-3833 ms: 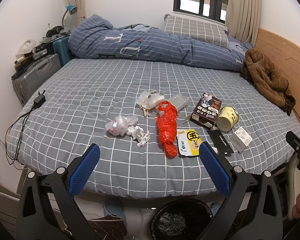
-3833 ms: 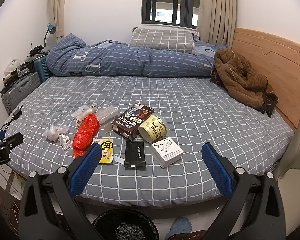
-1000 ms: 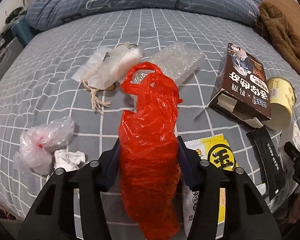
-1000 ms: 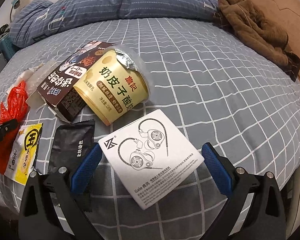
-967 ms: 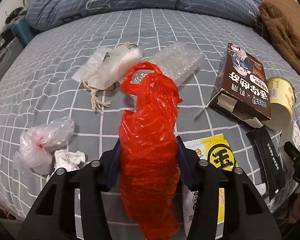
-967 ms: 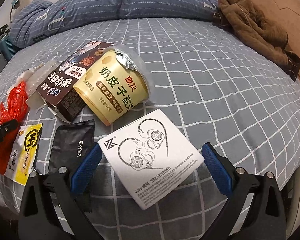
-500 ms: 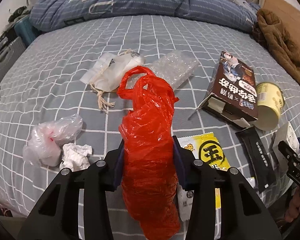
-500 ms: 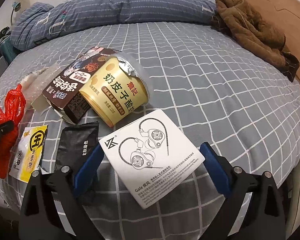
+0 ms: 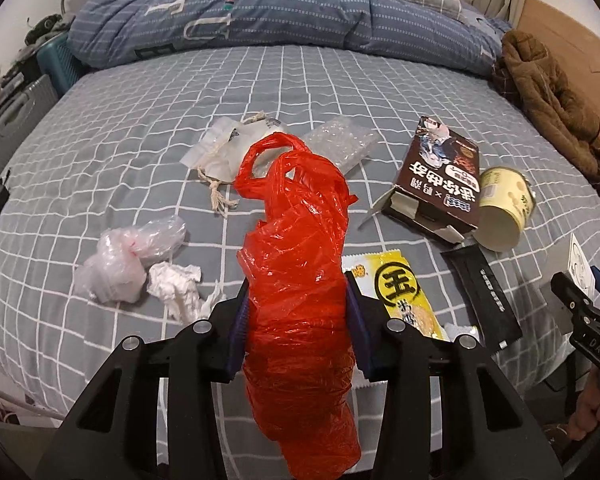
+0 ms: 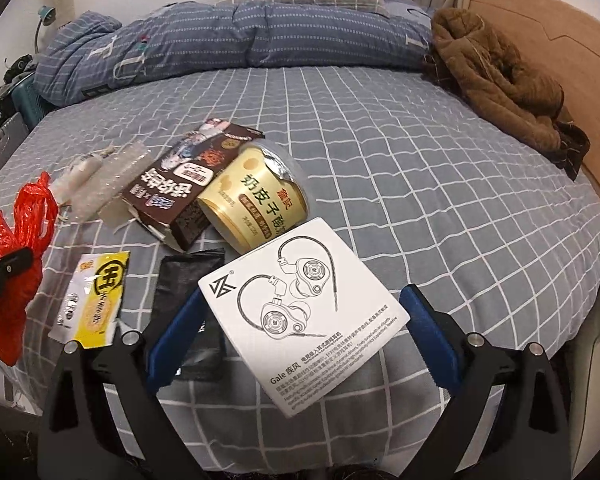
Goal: Collect trash
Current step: 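Grasp the red plastic bag with the left tool while the right tool grasps the white card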
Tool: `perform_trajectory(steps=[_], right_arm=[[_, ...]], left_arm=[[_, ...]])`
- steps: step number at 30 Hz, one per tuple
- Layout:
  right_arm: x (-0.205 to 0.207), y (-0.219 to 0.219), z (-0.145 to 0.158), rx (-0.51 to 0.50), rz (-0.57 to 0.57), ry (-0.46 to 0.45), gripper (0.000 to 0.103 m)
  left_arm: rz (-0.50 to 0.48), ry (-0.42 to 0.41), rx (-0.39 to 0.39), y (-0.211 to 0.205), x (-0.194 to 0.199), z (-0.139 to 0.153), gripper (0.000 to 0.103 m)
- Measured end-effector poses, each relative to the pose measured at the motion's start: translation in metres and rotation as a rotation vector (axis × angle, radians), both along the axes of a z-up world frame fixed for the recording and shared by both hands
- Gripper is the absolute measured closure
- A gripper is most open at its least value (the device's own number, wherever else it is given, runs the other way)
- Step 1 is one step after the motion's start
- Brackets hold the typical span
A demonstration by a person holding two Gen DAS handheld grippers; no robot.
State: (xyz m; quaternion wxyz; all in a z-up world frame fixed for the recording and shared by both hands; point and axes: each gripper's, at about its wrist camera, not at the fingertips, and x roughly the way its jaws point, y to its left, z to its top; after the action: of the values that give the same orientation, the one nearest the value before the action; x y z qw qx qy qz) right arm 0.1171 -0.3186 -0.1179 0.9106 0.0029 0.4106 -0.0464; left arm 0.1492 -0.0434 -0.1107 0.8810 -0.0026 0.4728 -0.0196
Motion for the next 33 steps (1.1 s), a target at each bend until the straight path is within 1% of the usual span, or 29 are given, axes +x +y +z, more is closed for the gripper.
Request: perform_trajectory(steps=[12, 19, 22, 33], right_arm=[[-0.026, 0.011, 0.027, 0.004, 0.016, -0.04, 0.011], [-0.044, 0.016, 0.04, 0.007, 0.024, -0.057, 0.011], [-0.051, 0.018, 0.044, 0.006, 0.026, -0.062, 0.011], [-0.08, 0.03, 0.054, 0.009, 0.048, -0.074, 0.011]], left_arm=[[0.003, -0.02, -0.025, 0.004, -0.032, 0.02, 0.061], [0.004, -0.041, -0.025, 0.004, -0.051, 0.03, 0.061], [0.004, -0.048, -0.018, 0.003, -0.059, 0.033, 0.061], [0.005, -0.059, -0.038, 0.005, -0.092, 0.043, 0.061]])
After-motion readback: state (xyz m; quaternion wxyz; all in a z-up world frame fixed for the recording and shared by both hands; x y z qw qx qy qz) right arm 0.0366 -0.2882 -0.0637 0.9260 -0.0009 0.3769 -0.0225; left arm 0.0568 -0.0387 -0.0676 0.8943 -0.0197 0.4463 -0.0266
